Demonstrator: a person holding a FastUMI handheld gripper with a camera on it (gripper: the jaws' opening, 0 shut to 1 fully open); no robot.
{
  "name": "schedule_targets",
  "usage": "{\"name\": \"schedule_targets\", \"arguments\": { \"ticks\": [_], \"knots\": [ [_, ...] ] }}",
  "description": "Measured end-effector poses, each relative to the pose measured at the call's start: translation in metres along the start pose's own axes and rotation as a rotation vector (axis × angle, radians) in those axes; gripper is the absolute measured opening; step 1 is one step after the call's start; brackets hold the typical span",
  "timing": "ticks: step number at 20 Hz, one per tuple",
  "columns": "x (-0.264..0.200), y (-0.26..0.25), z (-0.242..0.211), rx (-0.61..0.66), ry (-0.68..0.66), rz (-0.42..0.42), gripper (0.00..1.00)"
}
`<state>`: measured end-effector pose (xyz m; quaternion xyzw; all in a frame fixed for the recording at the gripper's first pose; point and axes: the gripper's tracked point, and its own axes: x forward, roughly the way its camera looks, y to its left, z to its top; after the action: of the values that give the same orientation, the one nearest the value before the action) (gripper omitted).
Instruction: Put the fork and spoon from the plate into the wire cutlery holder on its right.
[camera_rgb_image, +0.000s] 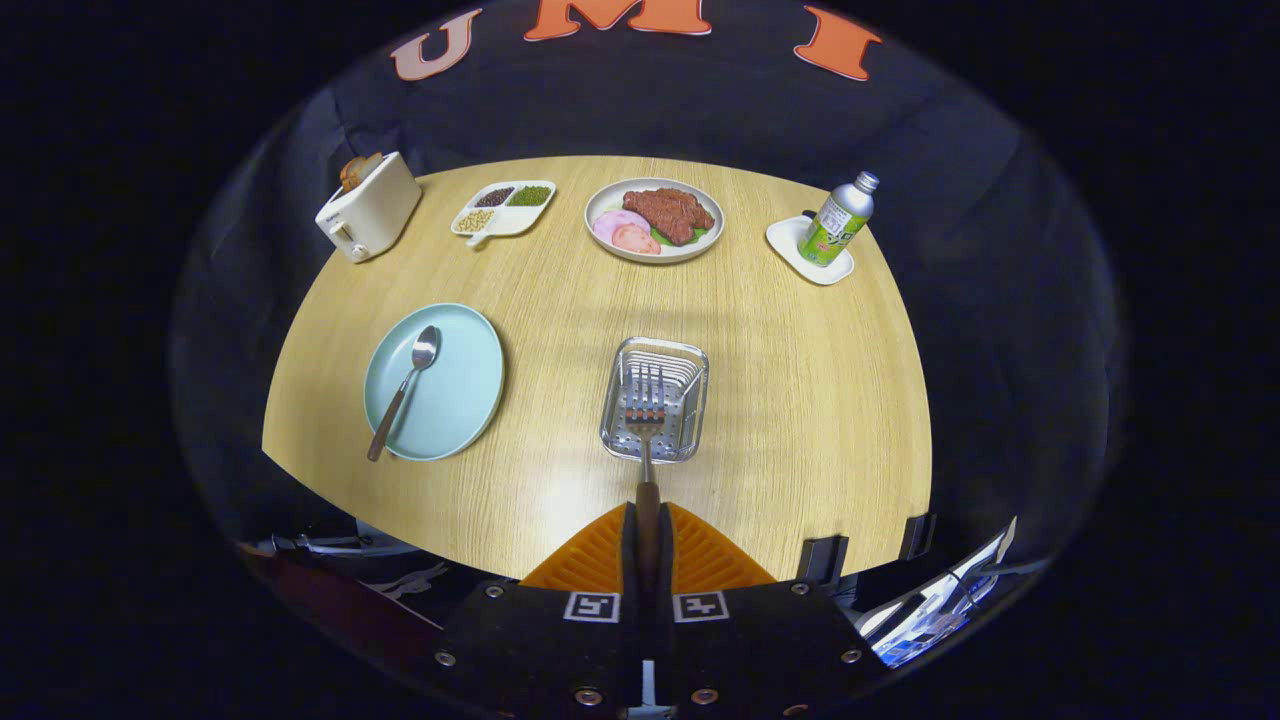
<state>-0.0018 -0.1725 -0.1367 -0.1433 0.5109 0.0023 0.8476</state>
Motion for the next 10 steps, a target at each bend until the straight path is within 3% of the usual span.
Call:
{"name": "schedule_targets", "arguments": {
  "ticks": [10],
  "knots": [
    [0.039,0.001,0.018,-0.091,0.154,0.013,0.05]
  ]
}}
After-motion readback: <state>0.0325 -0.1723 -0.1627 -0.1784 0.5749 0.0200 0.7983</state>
